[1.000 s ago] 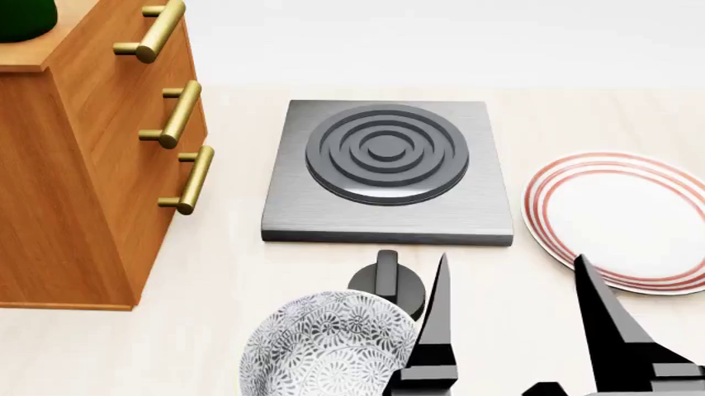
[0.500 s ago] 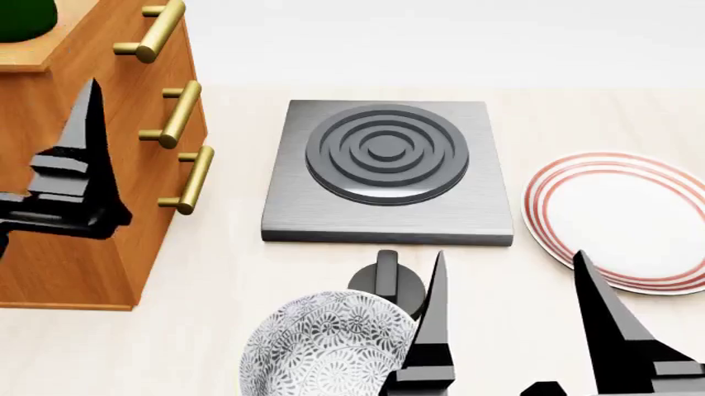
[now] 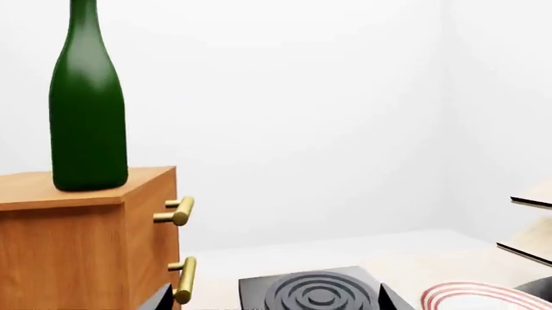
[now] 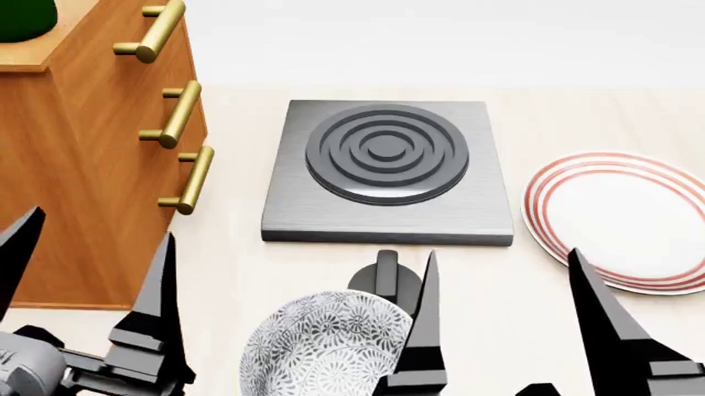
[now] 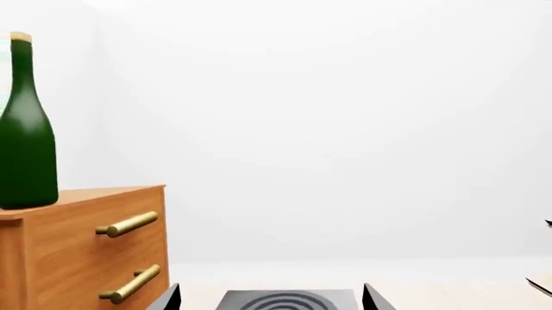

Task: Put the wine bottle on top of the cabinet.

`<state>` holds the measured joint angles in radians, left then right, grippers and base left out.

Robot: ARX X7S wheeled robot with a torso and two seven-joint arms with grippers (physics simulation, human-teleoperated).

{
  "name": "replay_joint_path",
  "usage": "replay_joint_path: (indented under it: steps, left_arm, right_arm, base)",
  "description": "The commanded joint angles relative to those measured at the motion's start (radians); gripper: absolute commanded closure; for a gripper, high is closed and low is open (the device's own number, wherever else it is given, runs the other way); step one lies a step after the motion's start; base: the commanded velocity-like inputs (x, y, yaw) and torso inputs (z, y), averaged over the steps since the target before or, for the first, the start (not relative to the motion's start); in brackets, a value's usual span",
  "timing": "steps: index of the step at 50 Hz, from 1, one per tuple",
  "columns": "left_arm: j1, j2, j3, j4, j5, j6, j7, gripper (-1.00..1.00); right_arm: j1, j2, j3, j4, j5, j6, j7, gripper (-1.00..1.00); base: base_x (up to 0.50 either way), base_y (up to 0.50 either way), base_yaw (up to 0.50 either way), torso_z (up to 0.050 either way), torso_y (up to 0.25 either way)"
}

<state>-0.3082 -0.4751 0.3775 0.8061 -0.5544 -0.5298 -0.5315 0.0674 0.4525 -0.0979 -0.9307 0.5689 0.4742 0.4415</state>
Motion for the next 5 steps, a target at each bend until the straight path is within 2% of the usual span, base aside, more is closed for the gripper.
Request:
replay_joint_path:
  steps: [1,5]
  left_arm:
    - [0.033,-0.005,0.024,0.027,0.023,0.011,-0.003,-1.00]
    - [0.029,-0.005,0.027,0.021,0.022,0.010,-0.001,-1.00]
  right_arm:
    - [0.001,0.011,-0.002,-0.009,0.007,0.000,0.013,-1.00]
    - [0.006,0.012,-0.010,-0.006,0.007,-0.001,0.015,-1.00]
  base:
    - [0.00,0.00,0.00,0.000,0.000]
    - [0.00,0.00,0.00,0.000,0.000]
